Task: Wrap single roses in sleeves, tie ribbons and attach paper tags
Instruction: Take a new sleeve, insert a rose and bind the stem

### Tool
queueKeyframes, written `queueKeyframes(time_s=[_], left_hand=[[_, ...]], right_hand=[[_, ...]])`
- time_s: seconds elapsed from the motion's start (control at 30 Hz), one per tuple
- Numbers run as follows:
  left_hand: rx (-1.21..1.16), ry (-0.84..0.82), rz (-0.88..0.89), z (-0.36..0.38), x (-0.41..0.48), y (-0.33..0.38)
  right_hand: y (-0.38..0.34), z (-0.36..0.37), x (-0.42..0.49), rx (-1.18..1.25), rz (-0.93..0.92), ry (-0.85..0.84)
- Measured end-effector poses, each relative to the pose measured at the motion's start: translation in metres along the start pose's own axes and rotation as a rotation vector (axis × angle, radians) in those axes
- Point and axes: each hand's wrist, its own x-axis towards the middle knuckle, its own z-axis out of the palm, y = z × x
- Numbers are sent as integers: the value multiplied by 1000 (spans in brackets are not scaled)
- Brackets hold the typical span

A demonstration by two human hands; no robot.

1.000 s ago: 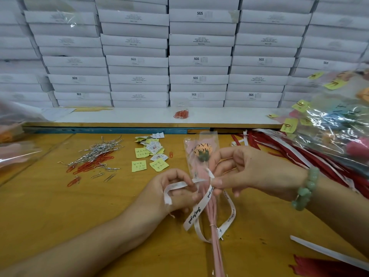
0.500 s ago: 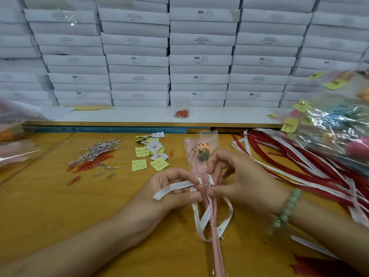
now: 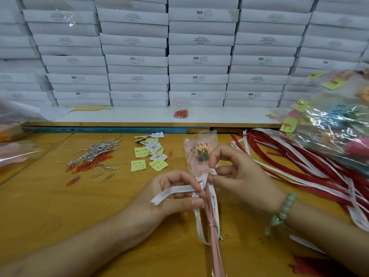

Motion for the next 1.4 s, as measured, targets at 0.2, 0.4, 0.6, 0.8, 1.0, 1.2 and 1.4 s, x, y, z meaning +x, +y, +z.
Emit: queueKeyframes(time_s=[0.2, 0.4, 0.6, 0.8, 1.0, 1.2, 1.4], left_hand=[[45, -11, -6, 0, 0, 1], [75, -25, -6, 2, -1, 1], [78, -38, -10, 1, -1, -1], [73, -41, -8, 1, 0, -4], [95, -42, 2, 0, 1, -3], [230, -7, 57, -10, 2, 10], [407, -24, 59, -20, 4, 20]], right_hand=[[5, -2, 2, 176, 68, 18], [5, -2, -2, -111, -12, 47], [1, 3, -6, -539, -188, 68], [3, 5, -6, -478, -139, 65], [4, 1, -5, -245, -182, 67], [13, -10, -3, -473, -255, -12], [26, -23, -3, -640, -296, 25]])
